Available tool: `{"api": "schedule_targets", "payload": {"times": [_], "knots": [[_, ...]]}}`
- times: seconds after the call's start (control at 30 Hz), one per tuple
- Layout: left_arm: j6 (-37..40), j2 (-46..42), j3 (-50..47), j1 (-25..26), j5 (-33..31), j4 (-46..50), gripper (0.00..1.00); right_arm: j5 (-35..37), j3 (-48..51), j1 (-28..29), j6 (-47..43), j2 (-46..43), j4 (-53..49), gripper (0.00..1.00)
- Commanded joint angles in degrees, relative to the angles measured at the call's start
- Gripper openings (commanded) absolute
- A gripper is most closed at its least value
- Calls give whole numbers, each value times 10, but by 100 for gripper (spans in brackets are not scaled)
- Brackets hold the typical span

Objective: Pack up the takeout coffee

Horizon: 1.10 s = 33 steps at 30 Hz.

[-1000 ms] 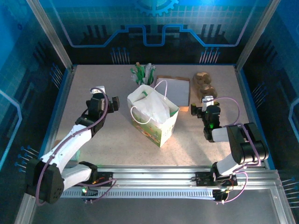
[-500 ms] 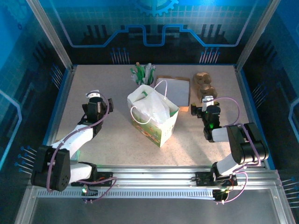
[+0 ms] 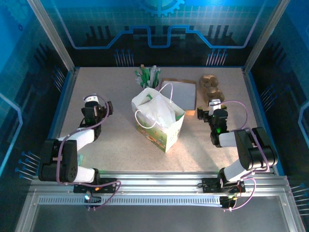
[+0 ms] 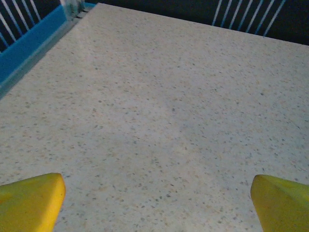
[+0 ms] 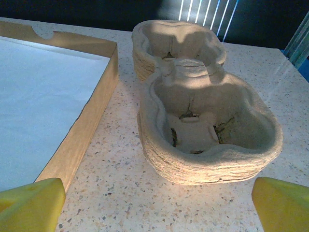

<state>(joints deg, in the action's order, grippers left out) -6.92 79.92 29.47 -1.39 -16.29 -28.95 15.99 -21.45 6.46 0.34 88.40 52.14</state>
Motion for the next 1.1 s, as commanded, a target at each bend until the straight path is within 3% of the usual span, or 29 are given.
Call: {"api": "schedule_targets", "payload": {"times": [0.0,0.17,0.6,0.7,0.8,1.07], "knots": [[15,14,-25,-4,50,-74,99,-3,0,-1,-2,1,21,100],[21,36,-44,-4,67,-125,99,-5,-1,-2,-2,2,19,100],[27,45,-32,-1,72,-114,99,-8,-1,-3,-1,1,17,100],[59,93,-83,2,140,-257,99,-9,-1,-3,-1,1,18,100],[53,90,-85,17,74,-253,99,-9,-1,-3,0,1,17,100],[62,92,-81,37,23,-249,100,-12,-2,-5,0,1,15,100]]}}
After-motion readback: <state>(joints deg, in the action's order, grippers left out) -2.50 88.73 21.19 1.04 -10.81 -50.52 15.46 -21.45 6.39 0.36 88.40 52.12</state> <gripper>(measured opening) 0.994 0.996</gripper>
